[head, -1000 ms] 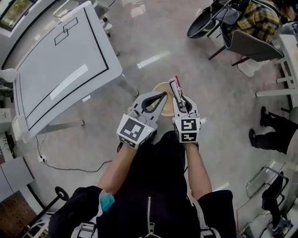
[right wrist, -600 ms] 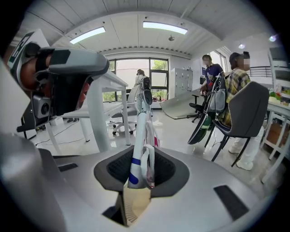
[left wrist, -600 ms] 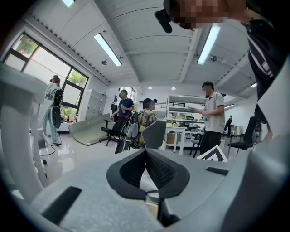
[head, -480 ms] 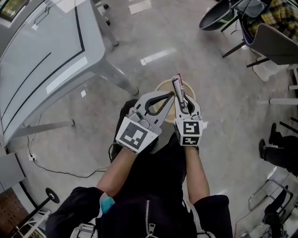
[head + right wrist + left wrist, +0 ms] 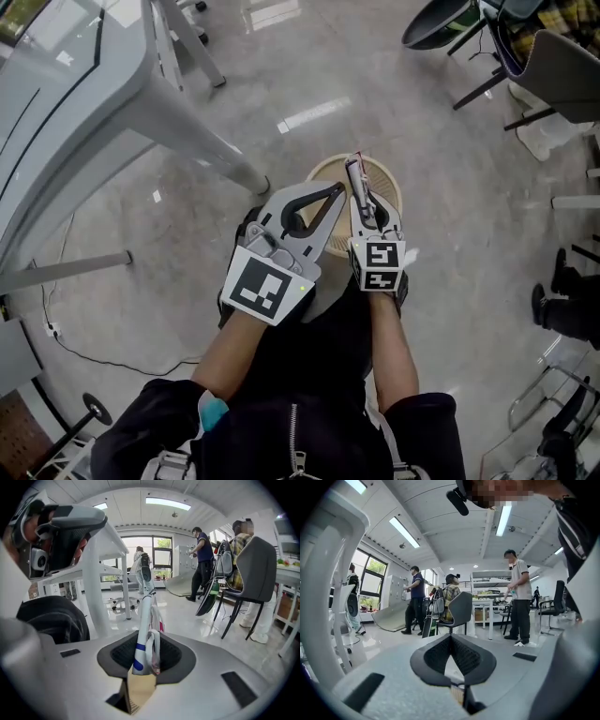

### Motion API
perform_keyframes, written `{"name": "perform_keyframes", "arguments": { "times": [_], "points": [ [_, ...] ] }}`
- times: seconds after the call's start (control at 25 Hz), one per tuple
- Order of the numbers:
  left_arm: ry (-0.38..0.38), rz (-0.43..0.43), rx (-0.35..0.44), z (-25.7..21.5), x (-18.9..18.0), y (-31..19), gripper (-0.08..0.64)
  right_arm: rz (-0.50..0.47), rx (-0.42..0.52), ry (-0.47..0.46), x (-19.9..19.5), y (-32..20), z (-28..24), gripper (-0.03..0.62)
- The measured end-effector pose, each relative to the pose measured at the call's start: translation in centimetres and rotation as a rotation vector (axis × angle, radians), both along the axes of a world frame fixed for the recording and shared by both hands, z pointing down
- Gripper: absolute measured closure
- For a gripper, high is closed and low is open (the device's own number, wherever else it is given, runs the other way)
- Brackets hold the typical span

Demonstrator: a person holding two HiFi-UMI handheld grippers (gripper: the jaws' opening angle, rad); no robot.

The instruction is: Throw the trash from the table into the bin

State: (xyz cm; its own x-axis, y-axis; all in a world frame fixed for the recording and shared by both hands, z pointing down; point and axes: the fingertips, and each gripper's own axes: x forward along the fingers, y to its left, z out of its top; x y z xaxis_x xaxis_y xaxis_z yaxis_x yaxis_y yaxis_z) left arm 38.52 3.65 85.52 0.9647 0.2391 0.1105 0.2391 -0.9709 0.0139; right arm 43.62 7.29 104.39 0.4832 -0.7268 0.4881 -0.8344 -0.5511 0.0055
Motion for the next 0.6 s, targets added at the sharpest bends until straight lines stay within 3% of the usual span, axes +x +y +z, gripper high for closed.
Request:
{"name": "perform_keyframes", "arguments": {
  "times": [0.16,0.32,0.6],
  "points": [
    [-0.010,0.014,0.027,1.9,0.4,0.7,0.555,0.000,-0.019,-0.021,0.3,0.5,2.1,0.495],
    [-0.015,0.007,0.006,2.5,0.6,0.4,0.555,-0.021,-0.044,-0.066,-0.2,0.1,3.9,0.495],
    [-0.020,0.004,0.001,3.1,0.4,-0.1,0.555,0.015,-0.074,-0.085,0.1,0.5,6.7,0.414]
  ]
}}
